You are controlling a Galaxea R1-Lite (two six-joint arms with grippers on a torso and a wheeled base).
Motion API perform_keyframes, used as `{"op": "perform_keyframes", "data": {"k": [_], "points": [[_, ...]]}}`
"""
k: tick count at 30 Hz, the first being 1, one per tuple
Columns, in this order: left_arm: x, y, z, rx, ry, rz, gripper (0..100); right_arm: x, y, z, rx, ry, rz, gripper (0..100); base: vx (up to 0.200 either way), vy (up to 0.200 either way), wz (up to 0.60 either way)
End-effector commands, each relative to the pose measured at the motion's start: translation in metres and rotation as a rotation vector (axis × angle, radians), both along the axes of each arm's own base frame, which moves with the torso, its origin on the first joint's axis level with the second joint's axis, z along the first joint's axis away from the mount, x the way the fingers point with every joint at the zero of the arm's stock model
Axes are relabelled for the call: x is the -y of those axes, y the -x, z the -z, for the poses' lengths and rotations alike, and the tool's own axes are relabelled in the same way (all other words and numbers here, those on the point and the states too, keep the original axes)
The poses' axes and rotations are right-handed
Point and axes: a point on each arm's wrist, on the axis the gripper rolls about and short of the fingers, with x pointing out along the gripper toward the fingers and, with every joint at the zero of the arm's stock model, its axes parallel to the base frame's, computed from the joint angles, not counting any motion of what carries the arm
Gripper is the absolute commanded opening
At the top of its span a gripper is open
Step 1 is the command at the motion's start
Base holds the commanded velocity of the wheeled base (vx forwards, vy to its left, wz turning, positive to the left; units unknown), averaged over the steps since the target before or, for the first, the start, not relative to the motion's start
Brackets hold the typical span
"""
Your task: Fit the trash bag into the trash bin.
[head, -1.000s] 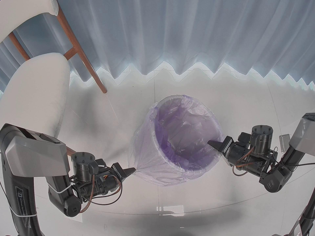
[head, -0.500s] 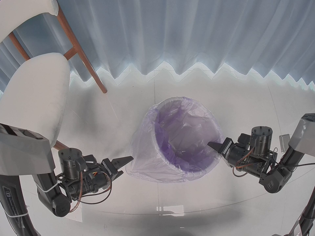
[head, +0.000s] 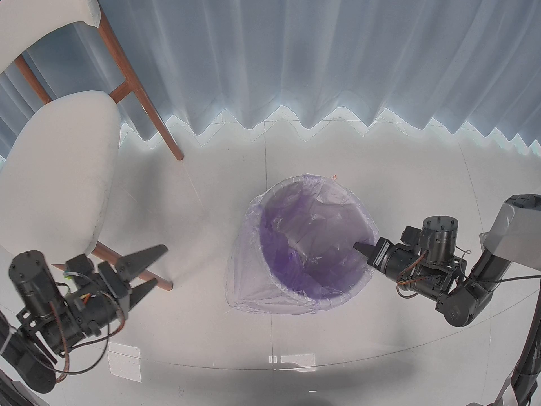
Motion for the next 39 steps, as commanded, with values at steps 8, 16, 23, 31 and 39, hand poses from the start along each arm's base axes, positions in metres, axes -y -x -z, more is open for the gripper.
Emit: {"op": "perform_keyframes", "data": {"k": [8, 16, 23, 31, 39], "points": [[-0.042, 0.084, -0.047, 0.241, 0.038, -0.156, 100, -0.013, -0.056, 0.039, 0.07, 0.198, -0.065, 0, 0.0, 0.0, 0.0], [-0.048, 0.097, -0.045, 0.269, -0.047, -0.204, 100, -0.02, -0.076, 0.06, 0.118, 0.311, -0.11, 0, 0.0, 0.0, 0.0], [-0.05, 0.103, -0.042, 0.27, -0.086, -0.23, 100, -0.026, -0.087, 0.059, 0.129, 0.356, -0.115, 0, 0.0, 0.0, 0.0], [-0.052, 0.109, -0.042, 0.291, -0.119, -0.244, 100, -0.028, -0.094, 0.051, 0.127, 0.371, -0.091, 0, 0.0, 0.0, 0.0], [-0.052, 0.112, -0.043, 0.327, -0.152, -0.243, 100, -0.028, -0.093, 0.04, 0.177, 0.409, -0.087, 100, 0.0, 0.0, 0.0]]}}
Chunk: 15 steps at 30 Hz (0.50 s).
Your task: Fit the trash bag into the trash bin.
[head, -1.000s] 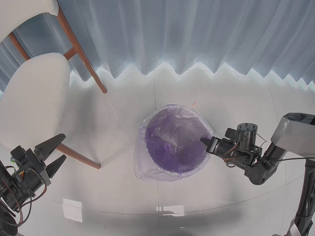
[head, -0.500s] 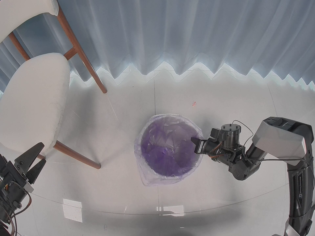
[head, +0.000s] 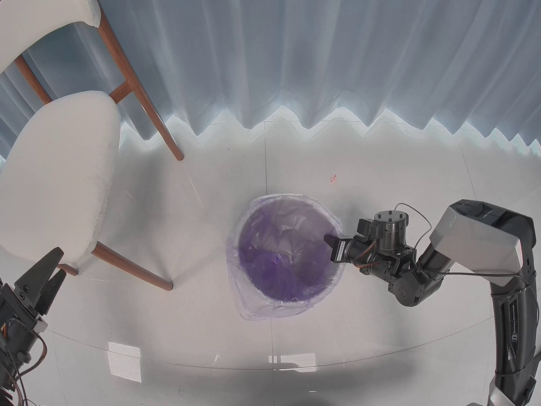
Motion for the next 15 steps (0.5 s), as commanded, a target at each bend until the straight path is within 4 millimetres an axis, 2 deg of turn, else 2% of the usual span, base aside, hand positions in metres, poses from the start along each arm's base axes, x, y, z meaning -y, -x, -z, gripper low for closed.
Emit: {"op": "perform_keyframes", "data": {"k": [1, 4, 8, 10, 15], "points": [[0.0, 0.004, 0.003, 0.005, -0.001, 0.0, 100, 0.0, 0.002, -0.013, 0.032, -0.014, 0.001, 100, 0.0, 0.0, 0.0], [0.0, 0.009, 0.004, 0.011, -0.002, 0.007, 100, 0.002, 0.01, -0.031, 0.045, -0.024, 0.002, 100, 0.0, 0.0, 0.0], [0.0, 0.012, 0.006, 0.006, -0.03, 0.006, 100, 0.006, 0.02, -0.042, 0.051, -0.022, 0.0, 100, 0.0, 0.0, 0.0], [0.0, 0.012, 0.008, 0.004, -0.065, 0.018, 100, 0.009, 0.032, -0.051, 0.051, -0.022, 0.0, 100, 0.0, 0.0, 0.0], [0.001, 0.015, 0.009, -0.002, -0.072, 0.044, 100, 0.014, 0.05, -0.058, 0.037, -0.018, 0.0, 100, 0.0, 0.0, 0.0]]}}
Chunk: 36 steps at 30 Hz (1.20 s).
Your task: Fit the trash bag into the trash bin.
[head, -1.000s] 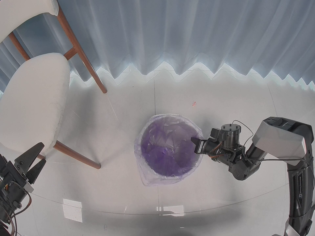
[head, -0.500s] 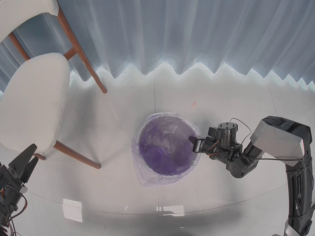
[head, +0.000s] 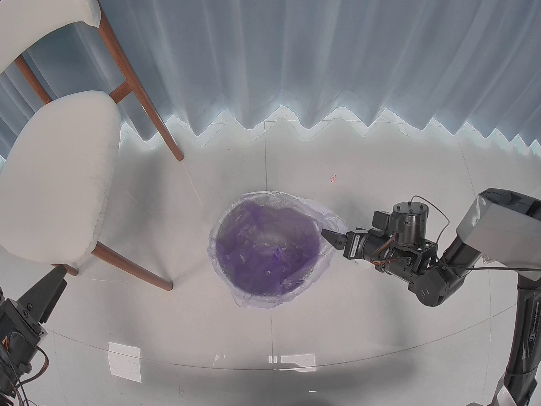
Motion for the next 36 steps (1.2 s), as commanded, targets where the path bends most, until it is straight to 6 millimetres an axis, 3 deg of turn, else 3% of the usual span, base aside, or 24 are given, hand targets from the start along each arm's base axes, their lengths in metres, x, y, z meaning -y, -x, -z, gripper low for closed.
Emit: {"op": "perform_keyframes", "data": {"k": [1, 8, 11, 13, 14, 16, 19, 24, 29, 36], "points": [[0.0, 0.005, 0.007, -0.024, -0.011, 0.023, 100, 0.006, 0.024, -0.025, 0.027, -0.007, -0.001, 100, 0.0, 0.0, 0.0], [0.0, 0.007, 0.011, -0.056, -0.012, 0.028, 100, 0.016, 0.044, -0.048, 0.057, -0.019, 0.014, 100, 0.0, 0.0, 0.0], [0.0, 0.01, 0.014, -0.078, -0.009, 0.022, 100, 0.042, 0.05, -0.049, 0.041, -0.004, 0.082, 100, 0.0, 0.0, 0.0], [-0.001, 0.01, 0.016, -0.1, -0.007, 0.019, 100, 0.066, 0.047, -0.038, 0.008, 0.021, 0.15, 100, 0.0, 0.0, 0.0], [-0.001, 0.01, 0.016, -0.1, -0.007, 0.019, 100, 0.066, 0.047, -0.038, 0.008, 0.021, 0.15, 100, 0.0, 0.0, 0.0], [-0.001, 0.009, 0.017, -0.109, -0.004, 0.027, 100, 0.109, 0.033, -0.005, -0.06, 0.102, 0.27, 100, 0.0, 0.0, 0.0], [-0.001, 0.009, 0.017, -0.113, -0.007, 0.026, 100, 0.127, 0.023, 0.015, -0.094, 0.154, 0.319, 100, 0.0, 0.0, 0.0], [-0.001, 0.007, 0.018, -0.13, -0.005, 0.042, 100, 0.125, 0.01, 0.051, -0.176, 0.2, 0.298, 100, 0.0, 0.0, 0.0], [0.0, 0.006, 0.023, -0.18, -0.011, 0.063, 100, 0.113, -0.026, 0.083, -0.168, 0.229, 0.269, 100, 0.0, 0.0, 0.0], [0.0, 0.005, 0.024, -0.198, -0.009, 0.07, 100, 0.093, -0.064, 0.106, -0.195, 0.24, 0.225, 100, 0.0, 0.0, 0.0]]}}
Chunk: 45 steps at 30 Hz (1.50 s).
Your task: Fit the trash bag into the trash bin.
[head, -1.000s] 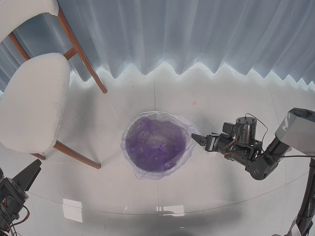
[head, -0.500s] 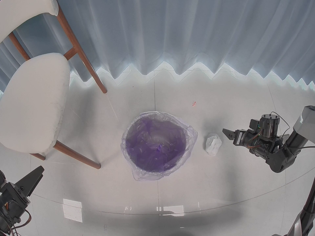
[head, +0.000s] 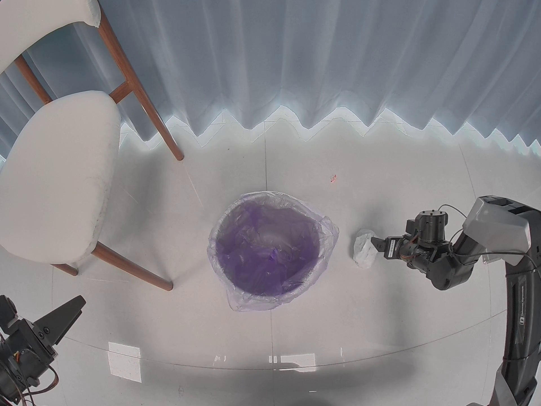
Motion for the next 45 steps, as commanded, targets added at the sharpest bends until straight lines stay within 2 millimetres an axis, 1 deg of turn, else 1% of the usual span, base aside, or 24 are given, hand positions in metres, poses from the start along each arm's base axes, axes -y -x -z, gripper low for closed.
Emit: {"op": "perform_keyframes", "data": {"k": [1, 4, 11, 12, 13, 16, 18, 19, 20, 21, 22, 23, 24, 25, 26, 28, 31, 32, 34, 36, 38, 42, 43, 45], "points": [[0.0, -0.001, 0.007, -0.049, 0.0, 0.003, 100, -0.018, -0.029, 0.05, -0.089, 0.008, -0.037, 100, 0.0, 0.0, 0.0], [-0.002, -0.003, 0.008, -0.057, -0.002, -0.025, 100, -0.025, -0.044, 0.055, -0.081, 0.008, -0.05, 100, 0.0, 0.0, 0.0], [-0.003, -0.002, 0.007, -0.041, -0.003, -0.046, 100, -0.028, -0.068, 0.07, -0.113, 0.022, -0.034, 100, 0.0, 0.0, 0.0], [-0.003, -0.002, 0.007, -0.041, -0.003, -0.046, 100, -0.028, -0.068, 0.07, -0.113, 0.022, -0.034, 100, 0.0, 0.0, 0.0], [-0.004, -0.002, 0.007, -0.037, -0.021, -0.055, 100, -0.027, -0.073, 0.074, -0.123, 0.036, -0.009, 0, 0.0, 0.0, 0.0], [-0.004, 0.002, 0.008, -0.002, -0.093, -0.052, 100, -0.025, -0.077, 0.077, -0.116, 0.036, 0.01, 0, 0.0, 0.0, 0.0], [-0.003, 0.008, 0.01, 0.023, -0.15, -0.043, 100, -0.023, -0.074, 0.072, -0.117, 0.037, 0.037, 0, 0.0, 0.0, 0.0], [-0.003, 0.012, 0.012, 0.035, -0.181, -0.041, 100, -0.021, -0.07, 0.061, -0.112, 0.043, 0.062, 0, 0.0, 0.0, 0.0], [-0.003, 0.017, 0.015, 0.04, -0.206, -0.04, 100, -0.019, -0.064, 0.043, -0.094, 0.046, 0.093, 0, 0.0, 0.0, 0.0], [-0.003, 0.017, 0.015, 0.04, -0.206, -0.04, 100, -0.019, -0.064, 0.043, -0.094, 0.046, 0.093, 0, 0.0, 0.0, 0.0], [-0.002, 0.023, 0.018, 0.047, -0.229, -0.037, 100, -0.017, -0.05, 0.024, -0.09, 0.034, 0.112, 0, 0.0, 0.0, 0.0], [-0.002, 0.03, 0.018, 0.068, -0.238, -0.036, 100, -0.014, -0.031, 0.002, -0.083, 0.007, 0.132, 0, 0.0, 0.0, 0.0], [-0.001, 0.034, 0.016, 0.078, -0.237, -0.035, 100, -0.012, -0.018, -0.011, -0.073, -0.01, 0.143, 0, 0.0, 0.0, 0.0], [-0.001, 0.035, 0.016, 0.08, -0.239, -0.035, 100, -0.012, -0.014, -0.015, -0.068, -0.016, 0.146, 0, 0.0, 0.0, 0.0], [-0.001, 0.041, 0.017, 0.076, -0.24, -0.033, 100, -0.012, 0.009, -0.029, -0.054, -0.045, 0.154, 0, 0.0, 0.0, 0.0], [-0.001, 0.048, 0.017, 0.09, -0.242, -0.032, 100, -0.012, 0.039, -0.047, -0.023, -0.064, 0.128, 0, 0.0, 0.0, 0.0], [0.0, 0.055, 0.021, 0.114, -0.242, -0.031, 100, -0.012, 0.08, -0.061, -0.001, -0.073, 0.116, 0, 0.0, 0.0, 0.0], [0.0, 0.059, 0.024, 0.131, -0.244, -0.032, 100, -0.015, 0.11, -0.063, -0.009, -0.068, 0.103, 0, 0.0, 0.0, 0.0], [0.0, 0.063, 0.027, 0.141, -0.245, -0.034, 100, -0.022, 0.147, -0.063, -0.002, -0.073, 0.074, 0, 0.0, 0.0, 0.0], [0.001, 0.068, 0.029, 0.158, -0.247, -0.036, 100, -0.034, 0.174, -0.065, 0.043, -0.082, 0.019, 0, 0.0, 0.0, 0.0], [0.001, 0.072, 0.034, 0.186, -0.268, -0.033, 100, -0.041, 0.184, -0.066, 0.096, -0.082, -0.022, 0, 0.0, 0.0, 0.0], [0.0, 0.078, 0.055, 0.26, -0.414, -0.008, 100, -0.063, 0.186, -0.071, 0.198, -0.074, -0.128, 0, 0.0, 0.0, 0.0], [0.0, 0.08, 0.057, 0.288, -0.437, 0.001, 100, -0.068, 0.187, -0.073, 0.207, -0.062, -0.153, 0, 0.0, 0.0, 0.0], [0.0, 0.08, 0.057, 0.288, -0.437, 0.001, 100, -0.068, 0.187, -0.073, 0.207, -0.062, -0.153, 0, 0.0, 0.0, 0.0]]}}
